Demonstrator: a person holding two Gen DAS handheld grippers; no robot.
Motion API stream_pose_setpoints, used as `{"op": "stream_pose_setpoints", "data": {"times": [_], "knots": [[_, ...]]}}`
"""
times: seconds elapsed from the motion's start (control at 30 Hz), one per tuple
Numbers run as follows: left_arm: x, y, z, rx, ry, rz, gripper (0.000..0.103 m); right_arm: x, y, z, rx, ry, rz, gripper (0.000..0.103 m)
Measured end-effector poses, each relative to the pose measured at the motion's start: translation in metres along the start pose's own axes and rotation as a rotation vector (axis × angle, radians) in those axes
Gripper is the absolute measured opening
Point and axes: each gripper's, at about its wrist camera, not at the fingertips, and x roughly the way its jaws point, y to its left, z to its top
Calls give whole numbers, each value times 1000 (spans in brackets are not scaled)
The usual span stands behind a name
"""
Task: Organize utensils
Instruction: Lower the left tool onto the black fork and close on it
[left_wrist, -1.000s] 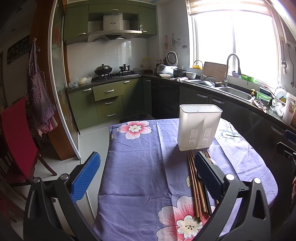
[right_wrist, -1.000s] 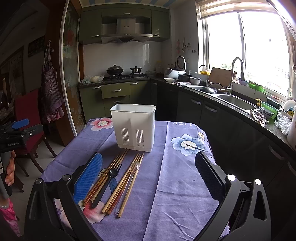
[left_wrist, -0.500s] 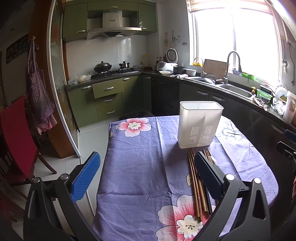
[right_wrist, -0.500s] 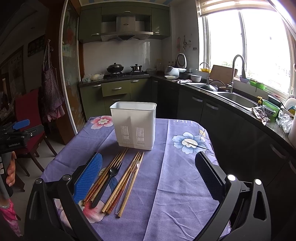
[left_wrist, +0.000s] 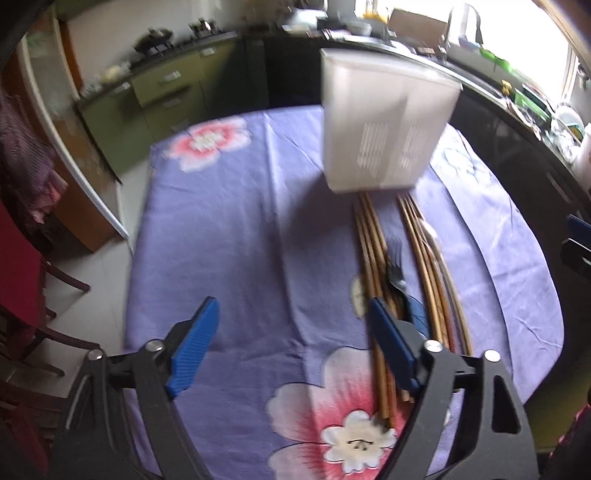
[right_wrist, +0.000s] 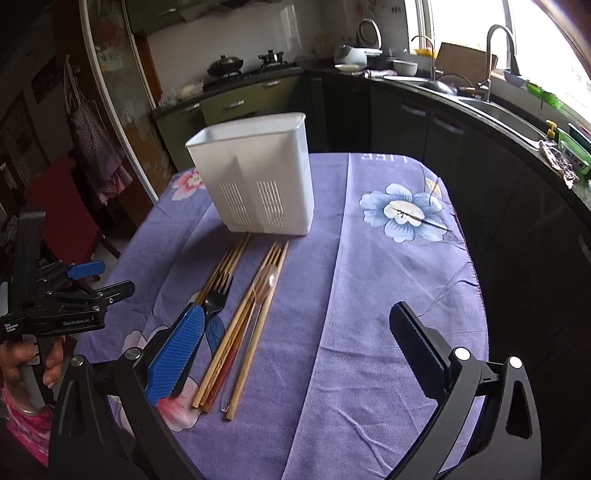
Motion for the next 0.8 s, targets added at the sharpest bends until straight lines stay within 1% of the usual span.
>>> {"op": "stream_pose_setpoints", "data": {"times": [0.03, 0.07, 0.13, 0.2, 0.23, 0.27, 0.3, 0.33, 0.4, 0.43, 0.5, 0.6, 0.7, 0.8], "knots": [[8, -6, 1, 7, 34, -15, 72, 6, -1, 1, -10, 14, -23, 99], [13, -10, 3, 13, 52, -23, 71, 11, -3, 3, -16, 27, -40, 99], [24, -23, 5, 31, 96, -43, 66, 23, -9, 6, -13, 58, -51, 97], [32, -32, 8, 38, 130, -58, 61, 33, -12, 9, -10, 96, -41, 85], [36, -38, 10, 42, 149, -69, 57, 38, -13, 9, -9, 119, -33, 83], [39, -42, 11, 44, 168, -73, 55, 43, -13, 10, -11, 136, -29, 75], [43, -46, 12, 46, 183, -72, 50, 48, -13, 11, -15, 151, -31, 66], [45, -49, 14, 50, 192, -67, 43, 53, -13, 11, -19, 162, -35, 62], [50, -54, 16, 54, 213, -59, 38, 59, -12, 11, -29, 182, -34, 48], [52, -57, 17, 56, 224, -59, 37, 61, -10, 10, -30, 190, -26, 45], [55, -61, 20, 58, 235, -55, 37, 64, -10, 11, -29, 198, -17, 43], [57, -68, 22, 62, 255, -77, 34, 66, -10, 12, -34, 196, -11, 43], [57, -75, 22, 74, 257, -77, 33, 65, -11, 11, -27, 193, -3, 43], [59, -86, 21, 92, 274, -80, 25, 66, -13, 10, -22, 191, -4, 43]]}}
